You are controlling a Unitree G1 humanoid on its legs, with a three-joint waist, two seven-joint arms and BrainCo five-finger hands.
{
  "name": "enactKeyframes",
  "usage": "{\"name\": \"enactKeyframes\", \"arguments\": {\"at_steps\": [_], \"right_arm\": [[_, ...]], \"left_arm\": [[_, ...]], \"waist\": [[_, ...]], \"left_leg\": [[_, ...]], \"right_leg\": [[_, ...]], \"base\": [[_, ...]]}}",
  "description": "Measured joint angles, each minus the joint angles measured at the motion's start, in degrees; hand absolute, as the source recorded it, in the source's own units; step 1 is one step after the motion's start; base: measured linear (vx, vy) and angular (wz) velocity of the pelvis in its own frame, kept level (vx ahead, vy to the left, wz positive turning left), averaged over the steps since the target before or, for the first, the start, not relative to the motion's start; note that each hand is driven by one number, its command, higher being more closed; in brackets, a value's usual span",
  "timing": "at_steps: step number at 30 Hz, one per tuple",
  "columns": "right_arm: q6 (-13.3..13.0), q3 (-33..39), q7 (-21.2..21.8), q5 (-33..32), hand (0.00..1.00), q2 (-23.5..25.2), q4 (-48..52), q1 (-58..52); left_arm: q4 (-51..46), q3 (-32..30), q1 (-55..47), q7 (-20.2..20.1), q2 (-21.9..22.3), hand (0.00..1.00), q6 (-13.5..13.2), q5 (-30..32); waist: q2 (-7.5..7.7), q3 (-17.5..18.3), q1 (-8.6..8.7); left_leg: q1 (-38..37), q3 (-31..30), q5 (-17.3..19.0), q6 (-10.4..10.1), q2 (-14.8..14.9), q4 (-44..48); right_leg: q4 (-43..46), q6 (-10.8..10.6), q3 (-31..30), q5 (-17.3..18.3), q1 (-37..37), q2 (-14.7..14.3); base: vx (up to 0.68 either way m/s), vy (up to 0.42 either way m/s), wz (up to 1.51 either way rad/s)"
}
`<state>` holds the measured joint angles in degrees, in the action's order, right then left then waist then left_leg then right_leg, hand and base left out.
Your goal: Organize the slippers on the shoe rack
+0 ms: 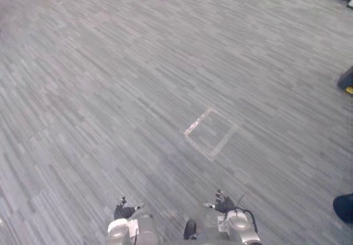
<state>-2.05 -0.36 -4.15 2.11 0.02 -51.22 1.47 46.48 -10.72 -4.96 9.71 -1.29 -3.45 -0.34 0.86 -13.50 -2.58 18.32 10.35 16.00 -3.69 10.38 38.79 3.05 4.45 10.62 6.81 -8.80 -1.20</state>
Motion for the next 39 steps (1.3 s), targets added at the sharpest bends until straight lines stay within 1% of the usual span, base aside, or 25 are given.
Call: {"name": "enactKeyframes", "arguments": {"at_steps": [2, 3, 4, 6, 7, 9, 10, 11, 12, 13, 15, 17, 19, 20, 21, 22, 23, 25, 26, 27, 30, 32, 35, 38, 39], "right_arm": [[-0.1, 0.1, -0.3, 0.0, 0.0, -0.3, 0.0, -0.1], [-0.2, 0.1, -0.5, 0.1, 0.0, -0.8, -0.1, -0.5], [-0.2, 0.0, -0.6, 0.1, 0.0, -1.0, -1.4, -0.5], [0.0, -0.3, -0.4, 0.2, 0.0, 0.3, -2.2, -1.4], [-0.1, -0.4, -0.4, 0.2, 0.0, 0.5, -2.2, -1.6], [-0.1, -0.4, -0.3, 0.3, 0.0, 0.8, -2.0, -2.1], [-0.1, -0.3, -0.3, 0.4, 0.0, 1.0, -2.1, -1.8], [-0.1, -0.4, -0.2, 0.4, 0.0, 1.1, -2.1, -1.4], [-0.2, -0.5, -0.2, 0.4, 0.0, 1.1, -2.1, -1.5], [-0.3, -0.6, -0.1, 0.4, 0.0, 1.2, -2.1, -1.4], [-0.3, -0.5, -0.1, 0.4, 0.0, 1.0, -1.9, -0.5], [-0.3, -0.5, -0.1, 0.4, 0.0, 0.5, -1.6, 1.0], [-0.2, -0.5, -0.3, 0.5, 0.0, 0.1, -1.5, 1.8], [-0.2, -0.5, -0.3, 0.6, 0.0, 0.0, -1.4, 1.5], [-0.2, -0.5, -0.3, 0.8, 0.0, 0.0, -1.5, 1.1], [-0.2, -0.5, -0.3, 0.9, 0.0, -0.6, -1.4, 0.8], [-0.2, -0.4, -0.3, 1.7, 0.0, -1.1, -1.4, 0.9], [-0.2, -0.3, -0.2, 2.0, 0.0, -1.4, -1.4, 0.9], [-0.2, -0.4, -0.2, 2.0, 0.0, -1.6, -1.4, 0.9], [0.0, -0.5, -0.2, 1.9, 0.0, -1.6, -1.5, 0.7], [0.4, -0.5, -0.3, 1.9, 0.0, -1.2, -1.6, -0.1], [0.4, -0.6, -0.5, 1.7, 0.0, -1.2, -1.7, 0.0], [0.5, -0.4, -0.5, 1.7, 0.0, -1.1, -1.6, 0.4], [0.5, -0.4, -0.9, 1.7, 0.0, -1.1, -1.5, 0.7], [0.5, -0.4, -1.0, 1.8, 0.0, -1.4, -1.5, 0.4]], "left_arm": [[-0.4, 0.2, 0.2, 0.1, 0.1, 0.0, -0.1, 0.0], [0.0, 0.7, 0.1, 0.1, 0.4, 0.0, -0.1, -0.2], [0.3, 0.7, -0.1, 0.1, 0.6, 0.0, -0.1, -0.6], [0.3, 0.7, 0.0, 0.1, -0.1, 0.0, 0.1, -0.9], [0.4, 0.8, 0.0, 0.0, -0.2, 0.0, 0.1, -0.9], [1.2, 1.4, 0.3, 0.1, -1.1, 0.0, 0.2, -1.1], [1.8, 1.9, 0.5, 0.1, -1.8, 0.0, 0.6, -1.1], [2.7, 3.2, 0.3, 0.1, -2.4, 0.0, 1.1, -1.0], [2.8, 3.9, -0.2, 0.1, -2.6, 0.0, 1.3, -1.0], [2.8, 4.1, -0.4, 0.1, -2.6, 0.0, 1.3, -1.0], [2.7, 4.3, 0.0, 0.1, -2.3, 0.0, 1.3, -1.0], [2.7, 5.2, 0.3, 0.1, -2.1, 0.0, 1.4, -1.0], [2.7, 5.4, 0.4, 0.1, -1.8, 0.0, 1.3, -1.0], [2.7, 5.7, 0.3, 0.1, -1.9, 0.0, 1.3, -1.0], [2.6, 5.7, -0.3, 0.1, -2.0, 0.0, 1.3, -1.0], [2.9, 5.6, -0.2, 0.1, -1.7, 0.0, 1.3, -0.9], [2.9, 5.7, -0.4, 0.0, -1.1, 0.0, 1.3, -0.9], [2.9, 6.9, 0.0, 0.0, -0.2, 0.0, 1.0, -0.8], [3.2, 7.4, 0.6, -0.1, -0.2, 0.0, 1.0, -0.6], [3.8, 7.5, 0.8, -0.3, 0.1, 0.0, 1.2, -0.1], [3.5, 7.8, 0.8, -1.3, 0.6, 0.0, 1.2, 0.3], [2.3, 7.6, 1.0, -1.2, -0.1, 0.0, 1.1, 0.3], [1.1, 7.2, 1.0, -1.1, -0.2, 0.0, 0.9, 0.3], [0.9, 7.2, 0.8, -1.0, -0.1, 0.0, 0.7, 0.3], [1.3, 7.2, 0.5, -1.0, 0.1, 0.0, 0.6, 0.2]], "waist": [[0.53, -0.4, -0.69], [-0.97, 0.1, -0.68], [-1.23, 0.5, -0.79], [0.5, 1.3, -0.33], [0.65, 1.4, -0.31], [2.28, 0.7, -0.27], [2.55, -0.1, -0.17], [1.9, -0.4, 0.05], [1.61, 0.1, 0.55], [1.41, 0.4, 0.67], [1.11, 0.4, 1.38], [0.09, -0.2, 2.11], [0.14, -0.6, 2.26], [0.58, -0.6, 2.4], [1.58, -0.1, 2.48], [1.39, 0.2, 2.79], [-0.27, 1.0, 2.59], [-2.93, 2.3, 2.67], [-3.82, 2.1, 2.76], [-4.49, 2.0, 2.73], [-3.82, 1.2, 2.35], [-2.71, 0.9, 2.16], [-2.39, 0.1, 1.35], [-2.5, -0.6, 0.15], [-2.95, -0.5, 0.14]], "left_leg": [[0.1, -5.1, -5.8, -1.3, -4.2, -18.4], [0.0, -7.3, -10.6, -2.8, -4.0, -25.0], [-0.9, -7.4, -16.9, -2.5, -4.1, -23.4], [-0.1, -5.8, -13.5, 0.1, -5.1, -18.9], [-0.8, -4.6, -10.9, 1.2, -5.0, -17.5], [-5.9, -1.6, -7.8, 2.5, -6.2, -18.4], [-9.6, -0.6, -6.1, 2.9, -6.8, -19.0], [-14.5, 0.4, -4.4, 3.2, -7.0, -20.3], [-18.4, 1.3, -3.9, 3.4, -6.9, -22.3], [-20.8, 2.0, -3.9, 3.4, -6.7, -24.4], [-25.3, 3.3, -3.5, 3.5, -5.9, -27.8], [-28.4, 5.2, -3.4, 3.4, -4.8, -30.8], [-32.6, 8.5, -3.2, 2.9, -5.1, -34.1], [-34.1, 8.9, -2.6, 1.4, -5.8, -34.6], [-37.4, 9.4, -0.9, -1.2, -7.1, -34.6], [-39.2, 9.3, 0.1, -2.1, -6.9, -34.6], [-39.6, 9.3, 0.3, -2.4, -5.0, -32.9], [-34.4, 7.6, 0.0, -2.8, -0.2, -19.8], [-31.5, 6.1, -1.9, -4.1, 2.5, -11.1], [-27.9, 4.3, -5.6, -4.0, 5.1, -0.3], [-20.2, 4.7, -3.7, -4.3, 9.6, 22.6], [-13.4, 5.7, -0.3, -2.8, 8.8, 21.7], [-9.2, 1.2, 2.4, -2.2, 4.0, 6.7], [-8.1, -17.6, 0.7, -2.6, -4.6, -15.0], [-8.3, -21.8, -0.8, -3.2, -5.3, -19.4]], "right_leg": [[-1.3, -2.3, -3.0, 2.5, -3.4, 2.1], [-2.1, -3.8, -4.6, 4.1, -5.1, 1.7], [-2.0, -4.6, -6.6, 5.7, -6.9, 2.2], [4.1, -4.0, -8.3, 6.7, -4.7, 4.3], [13.1, -4.2, -8.7, 6.7, -0.6, 5.1], [31.8, -9.4, -7.7, 4.1, 6.4, 8.7], [40.7, -10.4, -6.2, 2.1, 8.9, 10.9], [48.6, -8.1, -0.5, 3.5, 11.0, 14.3], [50.8, -5.6, 4.6, 5.1, 12.3, 16.1], [50.4, -4.8, 7.8, 6.5, 13.8, 16.4], [43.4, -4.9, 12.3, 9.1, 19.3, 14.7], [29.7, -4.8, 16.7, 7.5, 23.5, 11.9], [9.8, -4.7, 21.9, -1.2, 25.1, 9.0], [6.4, -4.4, 22.3, -3.4, 25.6, 8.7], [4.6, -3.2, 21.6, -4.6, 25.3, 8.7], [6.1, 1.3, 19.3, -10.5, 25.2, 8.2], [10.2, 2.3, 18.6, -11.4, 26.2, 7.9], [12.3, 3.6, 19.4, -6.9, 25.7, 4.9], [12.0, 4.2, 19.4, -5.7, 24.2, 3.1], [11.0, 5.2, 18.6, -4.7, 21.5, 1.1], [7.5, 5.6, 13.7, -1.5, 12.2, -2.9], [4.8, 4.8, 7.9, -1.2, 7.1, -3.8], [3.7, 4.1, 0.9, -1.6, 4.5, -3.6], [3.6, 1.5, -9.5, -0.1, 2.6, -2.2], [3.8, 0.2, -11.7, 0.8, 2.7, -2.5]], "base": [[0.55, 0.206, -0.97], [0.55, 0.283, -0.93], [0.67, 0.356, -0.81], [0.55, 0.284, -0.57], [0.5, 0.271, -0.49], [0.47, 0.261, -0.52], [0.47, 0.231, -0.54], [0.57, 0.253, -0.47], [0.47, 0.185, -0.39], [0.56, 0.126, -0.23], [0.48, 0.042, -0.17], [0.46, -0.018, -0.27], [0.59, -0.054, -0.26], [0.56, -0.094, -0.12], [0.59, -0.12, -0.06], [0.72, -0.156, -0.08], [0.75, -0.187, -0.12], [0.63, -0.204, -0.16], [0.61, -0.19, -0.36], [0.71, -0.181, -0.57], [0.52, -0.068, -0.74], [0.55, 0.054, -1.36], [0.34, 0.144, -1.31], [0.29, 0.33, -1.72], [0.23, 0.381, -1.66]]}}
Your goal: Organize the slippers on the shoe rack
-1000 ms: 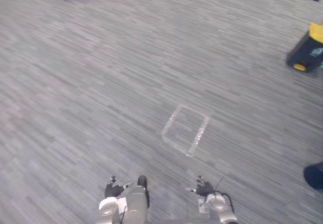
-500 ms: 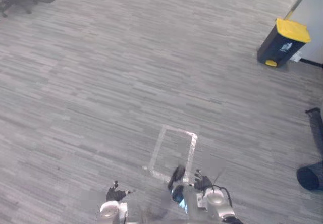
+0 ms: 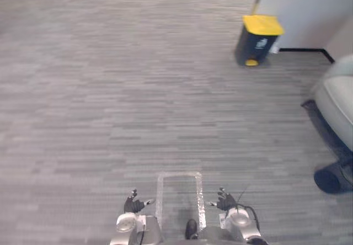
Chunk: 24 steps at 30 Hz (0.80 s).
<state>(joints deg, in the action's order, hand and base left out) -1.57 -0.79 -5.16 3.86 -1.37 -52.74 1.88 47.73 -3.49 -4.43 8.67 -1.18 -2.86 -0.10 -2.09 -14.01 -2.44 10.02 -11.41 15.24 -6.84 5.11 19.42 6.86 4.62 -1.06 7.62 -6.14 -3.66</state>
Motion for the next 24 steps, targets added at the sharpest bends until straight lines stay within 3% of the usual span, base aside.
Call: {"name": "enactKeyframes", "arguments": {"at_steps": [1, 2, 3, 6, 7, 9, 12, 15, 16, 20, 22, 24], "right_arm": [[0.0, -0.2, -0.2, 0.0, 0.0, -0.7, 0.0, -0.9], [0.0, -0.5, -0.2, 0.1, 0.0, -0.9, 0.0, -1.9], [-0.1, -0.6, -0.2, 0.1, 0.0, -0.4, 0.5, -2.1], [-0.1, -0.6, -0.1, 0.1, 0.0, 1.5, 0.2, -3.2], [-0.1, -0.6, 0.1, 0.2, 0.0, 1.7, 0.1, -3.2], [-0.1, -1.1, 0.1, 0.3, 0.0, 2.3, 0.0, -3.0], [-0.1, -2.3, 0.5, 0.7, 0.0, 2.8, -0.1, -2.5], [-0.1, -2.4, 0.6, 0.7, 0.0, 2.7, 0.0, -1.3], [-0.1, -2.2, 0.6, 0.7, 0.0, 2.6, 0.1, -1.5], [-0.2, -0.8, 0.4, 0.7, 0.0, -0.1, 0.2, -1.0], [-0.1, 0.6, 0.3, 0.6, 0.0, -0.8, 0.0, -1.1], [-0.1, 0.4, 0.1, 0.6, 0.0, -1.2, 0.0, -1.9]], "left_arm": [[0.4, 0.1, -0.8, 0.0, 0.6, 0.0, 0.0, 0.0], [0.6, 0.0, -1.4, 0.0, 0.5, 0.0, -0.1, -0.2], [0.7, 0.0, -1.2, 0.1, -0.3, 0.0, -0.2, -0.1], [1.3, 0.4, -1.2, 0.1, -2.1, 0.0, -0.1, -0.2], [1.3, 0.5, -1.2, 0.1, -2.1, 0.0, -0.1, -0.2], [1.3, 0.6, -1.6, 0.1, -2.1, 0.0, 0.0, -0.2], [1.3, 0.6, -1.8, 0.0, -2.1, 0.0, 0.0, -0.2], [1.4, 0.6, -1.6, 0.0, -2.0, 0.0, 0.6, -0.2], [1.5, 0.5, -1.3, -0.1, -2.4, 0.0, 0.7, -0.1], [2.3, 0.7, -0.6, -0.5, -0.4, 0.0, 0.6, 0.2], [2.3, 0.8, -0.3, -1.1, -0.3, 0.0, 0.6, 0.6], [1.5, 0.8, -0.8, -1.2, -0.6, 0.0, 0.7, 0.9]], "waist": [[-1.9, 0.8, -0.01], [-2.22, 1.1, 0.03], [-0.7, 1.0, 0.16], [2.41, 2.4, 0.08], [2.75, 2.4, 0.04], [2.44, 2.0, -0.28], [2.45, 2.0, -0.44], [1.85, 1.2, -0.22], [3.0, 1.0, -0.31], [0.04, 0.4, 1.27], [-0.12, 0.4, 1.78], [-0.29, 0.1, 0.93]], "left_leg": [[-0.5, -0.6, -4.6, -0.9, 0.5, -0.5], [-1.3, 0.7, -7.7, -0.2, 0.6, 0.6], [-2.6, 3.8, -6.2, 0.5, -0.2, 1.0], [-4.6, 10.1, -3.3, 2.9, -1.8, 0.8], [-6.1, 12.1, -3.1, 3.3, -1.5, 0.4], [-11.4, 18.5, -3.1, 4.3, -0.7, -2.9], [-16.3, 26.1, -3.2, 4.5, 0.0, -7.3], [-18.3, 31.3, -3.1, 4.4, 2.3, -9.4], [-19.3, 33.3, -2.7, 3.7, 2.2, -9.5], [-21.1, 33.7, -2.7, 2.5, 4.4, -9.6], [-19.3, 32.8, -2.0, 1.5, 5.8, -3.5], [-12.9, 32.3, -1.7, 1.3, 10.5, 15.8]], "right_leg": [[1.0, -1.4, -2.9, 1.7, -0.3, -0.6], [1.8, -2.8, -4.9, 2.4, -0.7, -0.3], [3.2, -4.2, -6.0, 3.5, -0.5, 1.4], [8.7, -6.0, -5.2, 5.4, 2.3, 5.5], [11.2, -6.2, -3.3, 5.3, 3.2, 6.0], [17.6, -6.8, 7.3, 5.0, 5.4, 9.3], [20.9, -5.8, 27.9, 5.9, 8.4, 14.6], [15.4, -5.4, 34.7, 5.0, 10.9, 12.7], [8.0, -1.6, 38.0, -1.8, 10.9, 12.6], [5.0, -1.0, 37.7, -1.7, 8.0, 9.1], [3.0, -1.1, 38.0, -1.6, 5.9, 8.0], [-0.2, -1.1, 35.9, -1.3, 2.4, 5.8]], "base": [[0.27, 0.403, -1.51], [0.34, 0.457, -1.45], [0.27, 0.354, -1.08], [0.23, 0.25, -0.96], [0.21, 0.207, -1.08], [0.18, 0.192, -1.29], [0.15, 0.131, -1.3], [0.17, -0.026, -1.13], [0.26, -0.103, -0.91], [0.22, -0.094, -0.36], [0.2, -0.103, 0.07], [0.14, -0.066, -0.25]]}}
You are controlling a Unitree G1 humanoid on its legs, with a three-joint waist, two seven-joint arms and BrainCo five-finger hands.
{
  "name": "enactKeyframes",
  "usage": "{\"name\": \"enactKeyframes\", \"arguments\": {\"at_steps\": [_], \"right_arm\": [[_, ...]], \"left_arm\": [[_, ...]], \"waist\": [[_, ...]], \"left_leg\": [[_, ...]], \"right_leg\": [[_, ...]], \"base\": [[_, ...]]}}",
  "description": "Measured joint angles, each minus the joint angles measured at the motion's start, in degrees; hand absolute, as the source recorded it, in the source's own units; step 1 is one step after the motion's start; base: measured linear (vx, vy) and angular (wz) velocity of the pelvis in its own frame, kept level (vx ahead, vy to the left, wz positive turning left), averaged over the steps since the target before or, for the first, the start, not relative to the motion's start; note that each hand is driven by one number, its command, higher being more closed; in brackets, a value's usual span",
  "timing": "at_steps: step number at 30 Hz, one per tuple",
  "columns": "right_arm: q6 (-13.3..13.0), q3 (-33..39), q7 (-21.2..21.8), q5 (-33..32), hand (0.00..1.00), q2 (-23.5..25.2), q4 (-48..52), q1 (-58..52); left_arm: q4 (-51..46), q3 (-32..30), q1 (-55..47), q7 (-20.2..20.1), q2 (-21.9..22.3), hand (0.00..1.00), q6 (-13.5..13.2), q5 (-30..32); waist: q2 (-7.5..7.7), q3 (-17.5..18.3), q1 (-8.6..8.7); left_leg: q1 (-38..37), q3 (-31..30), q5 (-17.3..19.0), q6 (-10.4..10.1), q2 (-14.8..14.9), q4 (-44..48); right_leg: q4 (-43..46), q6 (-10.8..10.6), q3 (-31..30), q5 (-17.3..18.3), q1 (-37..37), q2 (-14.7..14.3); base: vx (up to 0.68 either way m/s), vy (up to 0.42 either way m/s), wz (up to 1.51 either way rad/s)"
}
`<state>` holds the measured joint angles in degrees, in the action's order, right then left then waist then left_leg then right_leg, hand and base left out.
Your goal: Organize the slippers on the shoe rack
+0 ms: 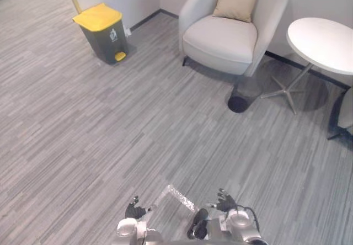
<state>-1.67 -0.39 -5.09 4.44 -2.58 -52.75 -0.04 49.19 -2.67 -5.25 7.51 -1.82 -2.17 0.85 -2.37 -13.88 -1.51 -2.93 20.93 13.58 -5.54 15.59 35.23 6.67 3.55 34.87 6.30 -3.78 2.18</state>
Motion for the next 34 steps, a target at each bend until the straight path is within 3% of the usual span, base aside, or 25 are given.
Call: {"name": "enactKeyframes", "arguments": {"at_steps": [2, 3, 4, 5, 6, 7, 8, 9, 10, 12, 19, 34], "right_arm": [[0.1, 0.0, -0.3, -0.1, 0.0, -0.9, -0.3, 0.0], [0.1, 0.1, -0.4, -0.2, 0.0, -1.0, -0.3, 0.3], [0.1, 0.1, -0.5, -0.2, 0.0, -0.9, -0.3, 0.2], [0.1, 0.1, -0.6, -0.4, 0.0, -0.9, -0.3, 0.4], [0.1, 0.1, -0.6, -0.5, 0.0, -0.9, -0.5, 0.3], [0.1, 0.2, -0.7, -0.5, 0.0, -1.1, -0.6, 0.2], [0.1, 0.1, -0.7, -0.5, 0.0, -1.1, -0.9, 0.1], [0.0, 0.1, -0.7, -0.5, 0.0, -0.8, -0.8, 0.1], [0.1, 0.1, -0.7, -0.5, 0.0, -0.8, -1.3, 0.1], [0.2, 0.5, -0.6, -0.5, 0.0, -0.2, -2.8, -0.3], [0.0, 2.5, -0.6, -0.6, 0.0, 1.3, -3.6, -0.8], [0.0, 7.2, -1.1, -4.6, 0.0, 0.4, -6.8, -1.2]], "left_arm": [[-1.5, -0.4, -0.5, 0.0, 0.6, 0.0, -0.1, -0.1], [-1.7, -0.4, -0.4, 0.0, 0.6, 0.0, -0.1, 0.0], [-1.8, -0.4, -0.5, 0.0, 0.6, 0.0, -0.1, 0.0], [-2.0, -0.4, -0.5, 0.0, 0.6, 0.0, -0.1, -0.1], [-2.0, -0.4, -0.5, 0.0, 0.6, 0.0, -0.1, -0.1], [-2.1, -0.4, -0.7, 0.0, 0.9, 0.0, -0.1, -0.1], [-2.1, -0.4, -0.8, 0.1, 1.0, 0.0, -0.1, -0.1], [-2.0, -0.4, -0.9, 0.1, 0.6, 0.0, -0.1, -0.5], [-1.8, -0.3, -0.3, 0.1, 0.6, 0.0, -0.2, -0.9], [-1.0, -0.5, -0.2, 0.1, 0.1, 0.0, -0.1, -1.0], [2.5, -0.7, 0.3, 0.0, -0.9, 0.0, -0.1, -1.0], [6.6, -0.9, 1.1, -0.2, -0.7, 0.0, -0.3, -2.2]], "waist": [[-1.43, 0.3, -1.64], [-1.79, 0.0, -1.87], [-1.21, -0.3, -1.83], [-1.07, -0.4, -1.9], [-1.08, -0.4, -1.89], [-1.43, -0.1, -1.95], [-1.36, 0.3, -2.12], [-0.14, 1.2, -1.58], [0.34, 1.3, -1.67], [1.21, 1.7, -2.21], [2.63, 3.3, -1.85], [2.43, 5.6, -1.53]], "left_leg": [[4.5, -3.7, 2.9, 0.2, 1.6, 9.1], [5.7, -6.2, 4.9, 0.4, 0.3, 8.4], [6.4, -7.7, 5.7, 0.6, -1.0, 6.4], [6.9, -11.8, 6.1, 0.4, -3.8, -0.4], [6.9, -15.3, 5.7, 0.5, -5.7, -6.2], [6.6, -21.6, 0.5, -0.3, -8.5, -13.0], [5.5, -22.7, 0.2, 0.2, -9.5, -14.3], [3.5, -23.9, -0.3, 0.5, -12.4, -17.8], [3.9, -23.9, -1.3, 1.8, -13.2, -17.1], [3.1, -22.4, -1.3, 1.8, -14.2, -17.4], [-1.2, -19.4, -1.5, 2.1, -15.7, -21.7], [-5.3, -20.0, -3.2, 4.8, -15.4, -28.5]], "right_leg": [[-0.1, 0.9, -3.8, 1.0, -0.7, -1.7], [0.1, 0.9, -5.9, 1.0, -1.4, -1.7], [0.2, 0.7, -7.3, 1.0, -1.6, -1.5], [0.6, -0.3, -9.7, 0.6, -2.0, -0.7], [1.1, -1.1, -11.5, 0.7, -1.8, -0.2], [1.3, -2.1, -14.3, 1.0, -1.4, 0.0], [1.1, -2.8, -15.5, 0.7, -1.2, 0.3], [-0.6, -4.6, -18.0, -0.7, -1.1, 1.2], [-2.4, -5.4, -18.7, -2.1, -1.3, 1.7], [-5.4, -6.2, -20.9, -3.7, -2.5, 2.4], [-7.9, -7.0, -24.7, -4.3, -4.3, 3.4], [-9.2, -6.9, -23.8, -5.3, -5.3, 3.0]], "base": [[0.15, 0.068, -0.92], [0.15, 0.124, -1.08], [0.13, 0.136, -1.14], [0.08, 0.152, -1.07], [0.06, 0.168, -1.26], [0.03, 0.201, -0.98], [0.09, 0.208, -0.88], [0.17, 0.255, -0.57], [0.18, 0.198, -0.45], [0.14, 0.18, -0.46], [0.1, 0.077, -0.32], [-0.02, -0.007, 0.0]]}}
